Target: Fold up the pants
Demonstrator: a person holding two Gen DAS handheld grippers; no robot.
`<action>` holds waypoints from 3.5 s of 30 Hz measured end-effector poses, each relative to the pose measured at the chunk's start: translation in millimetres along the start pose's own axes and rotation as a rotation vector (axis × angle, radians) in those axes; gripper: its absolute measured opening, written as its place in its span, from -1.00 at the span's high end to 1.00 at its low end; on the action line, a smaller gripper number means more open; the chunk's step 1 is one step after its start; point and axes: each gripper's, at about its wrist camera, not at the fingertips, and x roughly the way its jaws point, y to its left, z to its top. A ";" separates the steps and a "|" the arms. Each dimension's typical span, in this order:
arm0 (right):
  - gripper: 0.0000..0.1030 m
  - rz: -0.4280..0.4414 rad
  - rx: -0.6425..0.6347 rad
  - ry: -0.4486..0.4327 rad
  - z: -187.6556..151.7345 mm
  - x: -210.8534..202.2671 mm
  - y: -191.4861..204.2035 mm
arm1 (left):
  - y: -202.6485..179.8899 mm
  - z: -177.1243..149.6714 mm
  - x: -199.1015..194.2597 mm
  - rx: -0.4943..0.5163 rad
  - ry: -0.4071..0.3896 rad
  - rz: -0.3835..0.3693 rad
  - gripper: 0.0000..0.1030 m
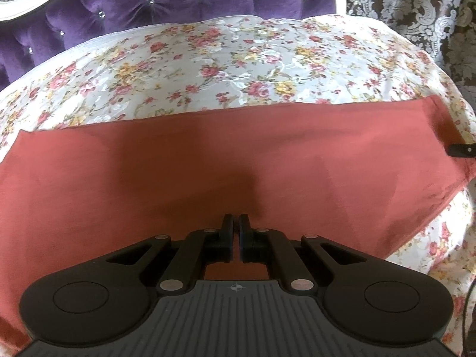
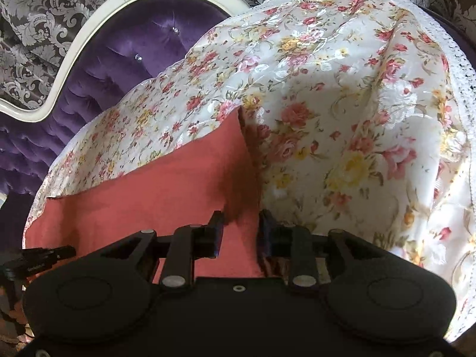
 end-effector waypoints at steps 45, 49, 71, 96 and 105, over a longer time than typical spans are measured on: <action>0.68 0.361 -0.223 -0.023 -2.4 7.0 295.7 | 128.4 -33.3 -56.6 -0.164 -0.133 0.086 0.91; 0.68 0.381 -0.279 0.062 -25.9 58.5 342.7 | 179.4 -51.2 -71.5 -0.246 -0.149 0.136 0.91; 0.27 0.392 -0.390 0.109 -85.3 101.6 373.8 | 187.1 -51.5 -77.6 -0.252 -0.179 0.102 0.91; 1.00 -0.019 -0.116 -0.022 -28.4 126.8 256.5 | 147.5 -58.1 -17.5 -0.245 -0.077 0.109 0.91; 1.00 -0.056 -0.108 -0.030 -18.6 130.5 260.7 | 139.8 -58.1 -16.6 -0.211 -0.081 0.144 0.91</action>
